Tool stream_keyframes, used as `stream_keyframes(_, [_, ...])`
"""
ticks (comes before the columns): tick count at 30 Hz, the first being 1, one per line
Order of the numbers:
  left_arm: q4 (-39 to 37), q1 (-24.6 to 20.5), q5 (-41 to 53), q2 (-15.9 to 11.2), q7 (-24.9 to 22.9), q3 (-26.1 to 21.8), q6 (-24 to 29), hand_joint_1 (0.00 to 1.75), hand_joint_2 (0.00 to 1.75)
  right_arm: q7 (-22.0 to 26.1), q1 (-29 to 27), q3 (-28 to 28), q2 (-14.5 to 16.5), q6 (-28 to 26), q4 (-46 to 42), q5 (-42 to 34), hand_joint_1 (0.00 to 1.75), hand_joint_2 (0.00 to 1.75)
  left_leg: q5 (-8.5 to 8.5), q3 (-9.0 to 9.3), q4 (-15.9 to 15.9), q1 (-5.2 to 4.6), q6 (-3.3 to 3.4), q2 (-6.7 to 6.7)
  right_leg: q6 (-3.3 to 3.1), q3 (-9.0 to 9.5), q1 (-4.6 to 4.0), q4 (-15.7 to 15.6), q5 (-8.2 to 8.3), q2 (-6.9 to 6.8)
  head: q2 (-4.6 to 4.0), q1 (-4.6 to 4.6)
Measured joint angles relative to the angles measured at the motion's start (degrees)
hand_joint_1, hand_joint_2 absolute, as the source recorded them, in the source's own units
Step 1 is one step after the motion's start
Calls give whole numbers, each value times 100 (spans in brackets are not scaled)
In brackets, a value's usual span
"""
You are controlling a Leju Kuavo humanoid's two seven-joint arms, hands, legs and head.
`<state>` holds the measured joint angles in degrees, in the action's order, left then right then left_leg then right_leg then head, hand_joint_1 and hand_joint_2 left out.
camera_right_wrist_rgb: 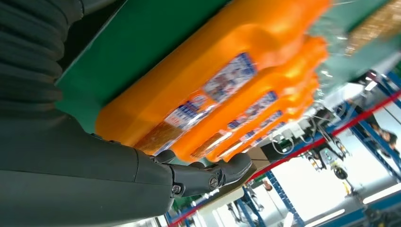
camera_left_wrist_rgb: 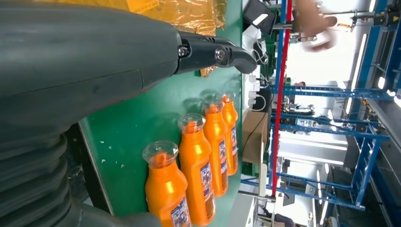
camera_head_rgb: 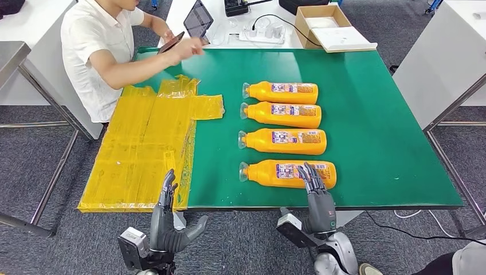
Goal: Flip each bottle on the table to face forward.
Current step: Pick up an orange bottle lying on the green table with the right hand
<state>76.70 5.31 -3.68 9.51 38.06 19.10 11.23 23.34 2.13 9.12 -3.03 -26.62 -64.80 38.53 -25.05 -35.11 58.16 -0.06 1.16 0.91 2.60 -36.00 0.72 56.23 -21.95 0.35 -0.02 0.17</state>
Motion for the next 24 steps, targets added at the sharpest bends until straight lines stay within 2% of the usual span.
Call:
stream_keyframes(7, [-33, -2, -36, 40, 2, 0, -10, 0, 175, -85, 78, -51, -240, 13, 91, 120, 0, 175, -1, -1, 0, 1, 0, -1, 0, -1, -1, 1, -1, 0, 0, -1])
stream_keyframes(15, [-82, -14, -49, 74, 5, 0, -133, 0, 175, -331, 276, -53, -459, 86, 290, 812, 0, 175, 0, -1, 0, -2, 2, 0, 1, 1, 2, 0, 1, 0, 0, 0])
stream_keyframes(24, [-113, -57, 14, 91, 6, 0, -174, 0, 175, -334, 427, -46, -514, 79, 282, 1067, 0, 175, 0, -1, 0, -2, 3, -1, 1, 0, 2, 1, 1, 0, 0, -1])
